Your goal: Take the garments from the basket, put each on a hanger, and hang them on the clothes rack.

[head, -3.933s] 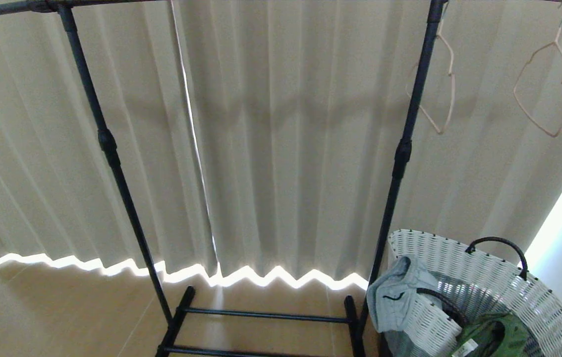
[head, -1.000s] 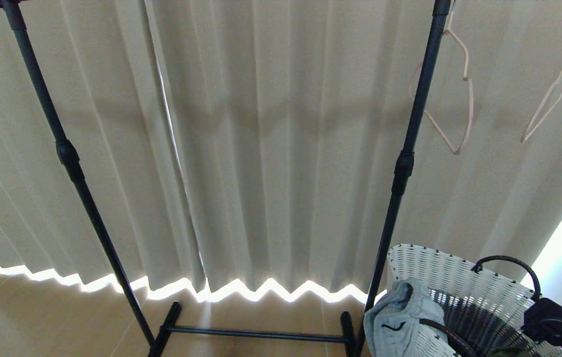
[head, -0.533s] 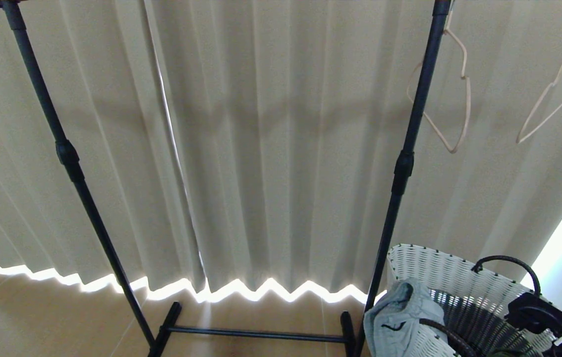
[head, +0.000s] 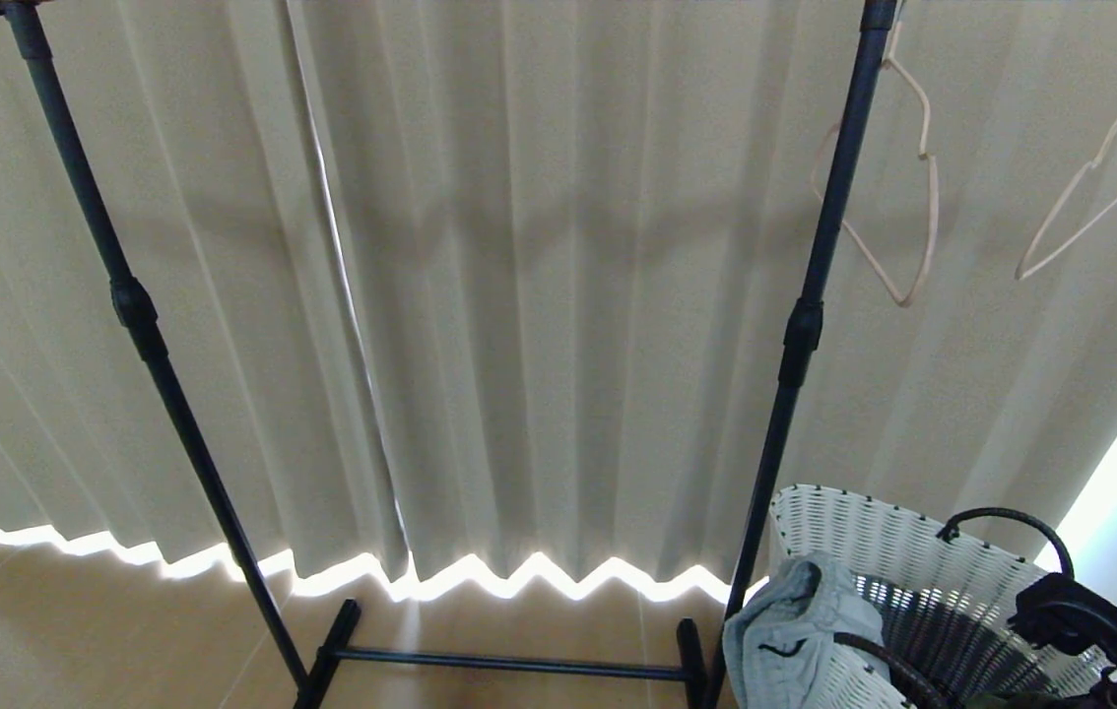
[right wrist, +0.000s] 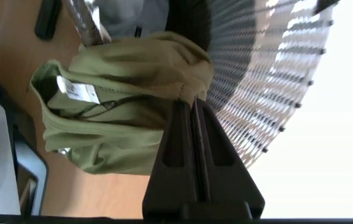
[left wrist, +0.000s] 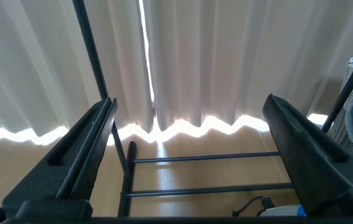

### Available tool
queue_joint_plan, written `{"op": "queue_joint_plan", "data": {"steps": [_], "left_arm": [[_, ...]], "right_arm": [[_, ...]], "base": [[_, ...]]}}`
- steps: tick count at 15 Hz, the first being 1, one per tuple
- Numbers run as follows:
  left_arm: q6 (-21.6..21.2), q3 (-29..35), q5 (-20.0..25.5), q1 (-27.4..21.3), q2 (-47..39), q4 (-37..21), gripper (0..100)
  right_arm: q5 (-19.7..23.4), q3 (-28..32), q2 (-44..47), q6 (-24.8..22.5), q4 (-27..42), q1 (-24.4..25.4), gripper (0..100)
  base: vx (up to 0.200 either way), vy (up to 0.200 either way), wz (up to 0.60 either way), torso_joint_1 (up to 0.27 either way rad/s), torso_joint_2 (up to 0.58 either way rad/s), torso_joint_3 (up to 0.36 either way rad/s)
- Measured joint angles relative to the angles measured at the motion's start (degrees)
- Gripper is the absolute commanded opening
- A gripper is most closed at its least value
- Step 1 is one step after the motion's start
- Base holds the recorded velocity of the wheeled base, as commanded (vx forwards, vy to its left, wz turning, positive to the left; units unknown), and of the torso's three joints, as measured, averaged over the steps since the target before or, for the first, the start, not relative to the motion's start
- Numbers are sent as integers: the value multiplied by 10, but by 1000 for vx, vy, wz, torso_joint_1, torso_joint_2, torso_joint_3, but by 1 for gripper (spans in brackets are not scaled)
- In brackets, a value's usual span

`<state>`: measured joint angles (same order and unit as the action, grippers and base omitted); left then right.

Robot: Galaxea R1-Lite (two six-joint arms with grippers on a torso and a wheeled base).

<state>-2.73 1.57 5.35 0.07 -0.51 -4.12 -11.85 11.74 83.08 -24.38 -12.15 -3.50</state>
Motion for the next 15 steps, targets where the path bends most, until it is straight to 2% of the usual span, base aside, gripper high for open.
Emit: {"op": "queue_joint_plan", "data": {"steps": [2,6,9,14,15], "left_arm": [[0,0,1,0,0,0,100],[-1,0,1,0,0,0,100],[-1,0,1,0,0,0,100],[-2,0,1,0,0,0,100],[-2,0,1,0,0,0,100]], "right_arm": [[7,-5,-62,5,-1,0,0],[68,-9,-248,18,0,0,0],[96,-7,-365,33,0,3,0],[99,-4,-431,35,0,5,0],[99,-4,-435,35,0,5,0]], "base": [[0,0,0,0,0,0],[0,0,0,0,0,0],[-200,0,0,1,4,1],[-200,0,0,4,0,-1],[0,0,0,0,0,0]]}}
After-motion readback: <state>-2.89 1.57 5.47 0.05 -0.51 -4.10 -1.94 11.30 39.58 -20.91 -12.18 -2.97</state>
